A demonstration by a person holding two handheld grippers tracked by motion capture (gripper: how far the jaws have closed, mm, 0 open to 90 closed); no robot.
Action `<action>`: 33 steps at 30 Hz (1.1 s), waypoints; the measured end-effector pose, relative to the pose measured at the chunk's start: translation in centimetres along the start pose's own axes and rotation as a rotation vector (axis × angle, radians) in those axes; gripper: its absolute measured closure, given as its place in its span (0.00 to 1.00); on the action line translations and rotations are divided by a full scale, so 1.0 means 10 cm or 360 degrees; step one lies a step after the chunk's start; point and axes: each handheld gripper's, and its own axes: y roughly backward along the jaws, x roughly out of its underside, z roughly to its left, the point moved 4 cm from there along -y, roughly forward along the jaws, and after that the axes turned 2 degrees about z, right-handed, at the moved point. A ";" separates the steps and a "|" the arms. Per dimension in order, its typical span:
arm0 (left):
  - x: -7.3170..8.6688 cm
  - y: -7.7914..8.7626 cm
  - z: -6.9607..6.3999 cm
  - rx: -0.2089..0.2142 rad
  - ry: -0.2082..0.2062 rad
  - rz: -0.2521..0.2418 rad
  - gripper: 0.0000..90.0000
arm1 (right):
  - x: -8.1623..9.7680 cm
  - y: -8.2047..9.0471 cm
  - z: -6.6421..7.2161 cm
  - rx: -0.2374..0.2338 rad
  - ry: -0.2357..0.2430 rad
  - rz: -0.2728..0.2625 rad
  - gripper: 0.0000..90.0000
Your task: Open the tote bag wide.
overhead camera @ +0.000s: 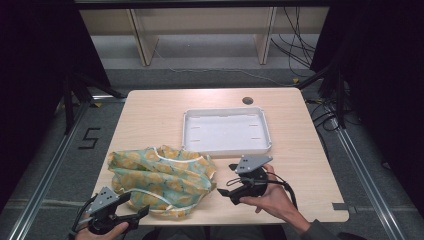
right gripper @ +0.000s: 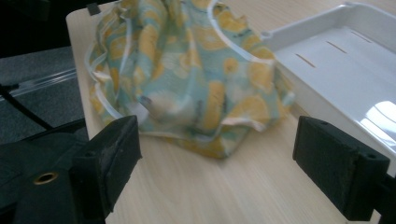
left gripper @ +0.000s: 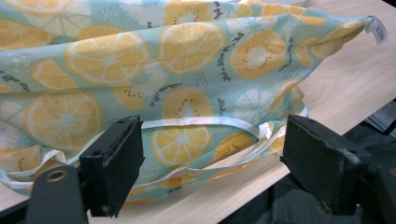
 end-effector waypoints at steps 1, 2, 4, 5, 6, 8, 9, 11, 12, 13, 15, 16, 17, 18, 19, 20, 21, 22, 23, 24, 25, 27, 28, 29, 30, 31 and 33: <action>0.00 0.00 0.00 0.0000 0.0000 0.0000 0.22 | 0.00 0.00 0.00 0.0000 0.0000 0.0000 0.18; 0.00 0.00 0.00 0.0004 0.0018 -0.0001 0.22 | -0.03 -0.04 0.02 -0.0032 0.0037 0.0002 0.18; 0.00 0.00 0.00 0.0003 -0.0009 -0.0003 0.22 | -0.08 -0.16 0.10 -0.0062 0.0041 0.0033 0.18; 0.00 0.00 0.00 -0.0001 0.0004 -0.0001 0.22 | -0.08 -0.16 0.10 -0.0062 0.0041 0.0033 0.18; 0.00 0.00 -0.01 0.0004 0.0023 -0.0010 0.22 | -0.09 -0.18 0.11 -0.0066 0.0063 0.0036 0.18; 0.00 0.00 -0.01 -0.0004 0.0016 0.0001 0.22 | -0.13 -0.26 0.17 -0.0099 0.0068 0.0040 0.18; 0.00 0.00 0.00 0.0004 -0.0009 0.0001 0.22 | -0.14 -0.29 0.19 -0.0104 0.0080 0.0059 0.18; 0.00 0.00 0.00 0.0005 -0.0004 0.0004 0.22 | -0.17 -0.36 0.21 -0.0106 0.0097 0.0087 0.19; 0.00 0.00 -0.01 0.0006 0.0008 -0.0004 0.22 | -0.18 -0.40 0.21 -0.0104 0.0095 0.0101 0.20; 0.00 0.00 -0.01 0.0005 0.0010 0.0001 0.22 | -0.19 -0.44 0.21 -0.0111 0.0092 0.0120 0.20; 0.00 0.00 -0.01 0.0004 0.0014 -0.0010 0.22 | -0.20 -0.49 0.21 -0.0119 0.0079 0.0140 0.22; 0.00 0.00 -0.01 -0.0001 0.0011 -0.0009 0.22 | -0.20 -0.53 0.21 -0.0111 0.0100 0.0130 0.24; 0.00 0.00 -0.01 0.0005 0.0016 -0.0018 0.22 | -0.21 -0.55 0.21 -0.0125 0.0088 0.0150 0.27; 0.00 0.00 -0.01 0.0004 0.0018 -0.0021 0.22 | -0.22 -0.59 0.21 -0.0130 0.0087 0.0154 0.32; 0.00 0.00 0.00 0.0004 0.0014 -0.0016 0.22 | -0.22 -0.61 0.20 -0.0144 0.0084 0.0162 0.34; 0.00 0.00 0.00 0.0002 0.0014 -0.0014 0.22 | -0.23 -0.66 0.20 -0.0155 0.0055 0.0187 0.43; 0.00 0.00 -0.01 0.0004 0.0016 -0.0017 0.22 | -0.23 -0.66 0.20 -0.0155 0.0055 0.0187 0.43; 0.00 0.00 0.00 0.0004 0.0009 -0.0011 0.22 | -0.23 -0.68 0.20 -0.0157 0.0044 0.0199 0.45; 0.00 0.00 -0.01 0.0006 0.0012 -0.0015 0.22 | -0.22 -0.70 0.19 -0.0159 0.0031 0.0227 0.48; 0.00 0.00 -0.01 0.0006 0.0010 -0.0014 0.22 | -0.22 -0.73 0.19 -0.0171 0.0016 0.0238 0.50; 0.00 0.00 -0.01 0.0000 0.0011 -0.0013 0.22 | -0.22 -0.76 0.19 -0.0176 0.0002 0.0244 0.57; -0.01 0.01 0.00 0.0003 -0.0012 -0.0018 0.22 | -0.21 -0.78 0.18 -0.0203 0.0002 0.0255 0.69; -0.01 0.01 0.00 0.0001 -0.0014 -0.0015 0.22 | -0.20 -0.78 0.17 -0.0201 0.0000 0.0263 0.74; 0.00 0.01 0.00 0.0010 -0.0010 -0.0011 0.22 | -0.19 -0.79 0.16 -0.0213 0.0023 0.0271 0.80; 0.00 0.01 0.00 0.0010 -0.0012 -0.0016 0.22 | -0.19 -0.79 0.16 -0.0208 0.0023 0.0267 0.86; -0.01 0.01 0.01 0.0013 -0.0021 -0.0018 0.22 | -0.18 -0.78 0.16 -0.0209 0.0047 0.0278 0.91; -0.01 0.02 -0.01 0.0003 0.0005 -0.0024 0.22 | -0.17 -0.74 0.16 -0.0200 0.0087 0.0297 0.97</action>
